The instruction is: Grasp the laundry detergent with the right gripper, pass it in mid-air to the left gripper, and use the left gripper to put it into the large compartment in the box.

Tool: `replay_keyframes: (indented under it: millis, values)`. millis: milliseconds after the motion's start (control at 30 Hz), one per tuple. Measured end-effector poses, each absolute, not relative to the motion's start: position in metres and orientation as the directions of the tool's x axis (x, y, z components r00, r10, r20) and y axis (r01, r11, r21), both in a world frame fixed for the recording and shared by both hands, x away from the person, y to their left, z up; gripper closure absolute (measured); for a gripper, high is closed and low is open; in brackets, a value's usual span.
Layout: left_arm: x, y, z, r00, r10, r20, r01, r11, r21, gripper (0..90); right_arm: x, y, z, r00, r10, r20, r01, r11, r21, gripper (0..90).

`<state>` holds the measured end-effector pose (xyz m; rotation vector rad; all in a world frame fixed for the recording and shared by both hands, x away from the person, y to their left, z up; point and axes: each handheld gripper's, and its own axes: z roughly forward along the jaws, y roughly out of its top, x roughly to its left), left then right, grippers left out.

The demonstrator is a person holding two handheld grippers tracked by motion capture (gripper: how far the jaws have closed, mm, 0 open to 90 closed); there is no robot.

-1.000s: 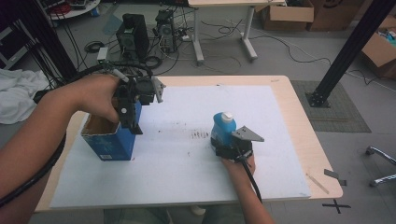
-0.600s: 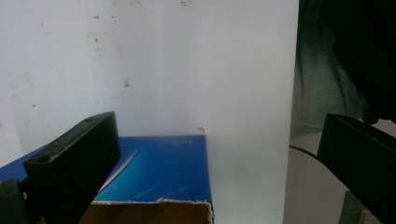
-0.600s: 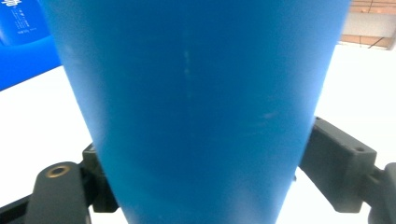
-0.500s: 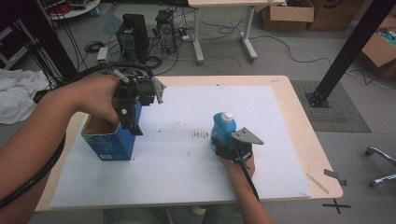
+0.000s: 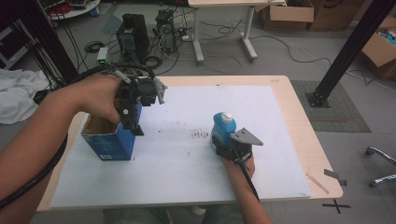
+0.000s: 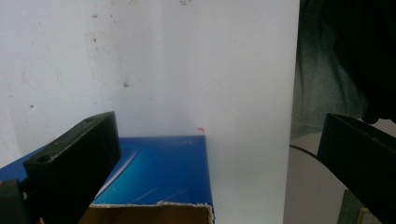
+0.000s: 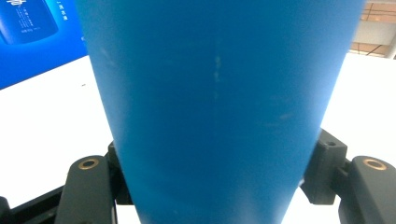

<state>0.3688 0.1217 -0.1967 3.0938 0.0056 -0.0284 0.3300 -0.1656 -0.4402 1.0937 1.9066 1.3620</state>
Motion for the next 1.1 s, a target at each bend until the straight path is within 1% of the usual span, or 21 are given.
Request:
replay_keyframes:
  millis: [233, 267, 333, 600, 800, 833, 1000, 1100]
  values:
    - [0.369, 0.12, -0.197, 1.0, 0.001, -0.016, 0.002, -0.999, 0.048, 0.1, 0.33, -0.164, -0.44, -0.515, 0.857, 0.013, 0.299, 0.165, 0.94, 34.8]
    - [0.369, 0.12, -0.198, 1.0, 0.005, -0.019, 0.005, -0.999, 0.052, 0.1, 0.33, -0.163, -0.44, -0.515, 0.857, 0.011, 0.297, 0.166, 0.94, 36.2]
    - [0.369, 0.119, -0.199, 1.0, 0.004, -0.02, 0.005, -0.999, 0.047, 0.1, 0.327, -0.16, -0.439, -0.516, 0.856, -0.013, 0.289, 0.188, 0.939, 42.3]
    - [0.369, 0.116, -0.2, 1.0, -0.002, -0.022, -0.001, -0.999, 0.044, 0.1, 0.328, -0.161, -0.437, -0.527, 0.85, -0.003, 0.295, 0.186, 0.937, 44.6]
    - [0.37, 0.113, -0.199, 1.0, -0.008, -0.022, -0.007, -0.999, 0.044, 0.1, 0.331, -0.167, -0.434, -0.581, 0.813, 0.029, 0.29, 0.174, 0.941, 45.1]
    - [0.37, 0.111, -0.198, 1.0, -0.015, -0.021, -0.014, -0.999, 0.044, 0.1, 0.332, -0.17, -0.427, -0.619, 0.784, 0.039, 0.286, 0.179, 0.941, 45.3]
    - [0.37, 0.108, -0.198, 1.0, -0.019, -0.02, -0.018, -0.999, 0.045, 0.1, 0.333, -0.177, -0.408, -0.708, 0.704, 0.054, 0.265, 0.194, 0.945, 45.2]
    - [0.369, 0.106, -0.198, 0.999, -0.026, -0.02, -0.025, -0.999, 0.04, 0.1, 0.332, -0.179, -0.398, -0.753, 0.657, 0.039, 0.243, 0.222, 0.944, 45.2]
